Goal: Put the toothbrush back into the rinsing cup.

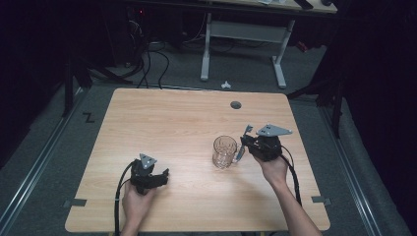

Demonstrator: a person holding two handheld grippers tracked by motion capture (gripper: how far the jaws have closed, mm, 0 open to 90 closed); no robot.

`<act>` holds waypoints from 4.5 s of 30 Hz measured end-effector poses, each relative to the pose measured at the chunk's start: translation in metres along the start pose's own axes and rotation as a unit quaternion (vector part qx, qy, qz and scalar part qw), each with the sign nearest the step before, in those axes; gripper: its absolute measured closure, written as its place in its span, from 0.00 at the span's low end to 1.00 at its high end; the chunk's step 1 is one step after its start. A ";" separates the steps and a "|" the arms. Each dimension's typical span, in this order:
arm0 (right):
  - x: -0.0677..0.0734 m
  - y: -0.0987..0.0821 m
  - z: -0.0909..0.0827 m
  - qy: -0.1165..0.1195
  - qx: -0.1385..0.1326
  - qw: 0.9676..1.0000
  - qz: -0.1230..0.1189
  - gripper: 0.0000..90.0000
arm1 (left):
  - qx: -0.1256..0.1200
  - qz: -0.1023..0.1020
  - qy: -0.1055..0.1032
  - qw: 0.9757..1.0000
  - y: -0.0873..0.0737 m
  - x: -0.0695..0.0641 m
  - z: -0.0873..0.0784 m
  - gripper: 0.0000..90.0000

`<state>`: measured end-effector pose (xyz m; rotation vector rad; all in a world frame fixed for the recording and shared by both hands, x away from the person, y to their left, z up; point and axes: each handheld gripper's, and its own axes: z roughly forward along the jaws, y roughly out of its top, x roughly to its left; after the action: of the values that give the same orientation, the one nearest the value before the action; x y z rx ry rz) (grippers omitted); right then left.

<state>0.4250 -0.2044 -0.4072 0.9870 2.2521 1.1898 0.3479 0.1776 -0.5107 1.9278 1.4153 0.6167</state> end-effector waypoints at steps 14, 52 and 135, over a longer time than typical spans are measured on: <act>0.001 -0.002 0.006 0.001 0.009 1.000 0.000 0.88 | 0.000 0.000 0.000 1.000 0.000 0.000 0.000 0.24; -0.008 -0.012 -0.011 0.002 -0.017 0.999 0.039 0.61 | 0.000 0.000 0.000 1.000 0.000 0.000 0.000 0.24; -0.029 -0.060 -0.068 -0.022 -0.046 0.994 0.092 0.68 | 0.000 0.000 0.000 1.000 0.000 0.000 0.000 0.24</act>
<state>0.3782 -0.2862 -0.4185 1.1923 2.0883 1.3229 0.3479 0.1774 -0.5107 1.9287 1.4148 0.6170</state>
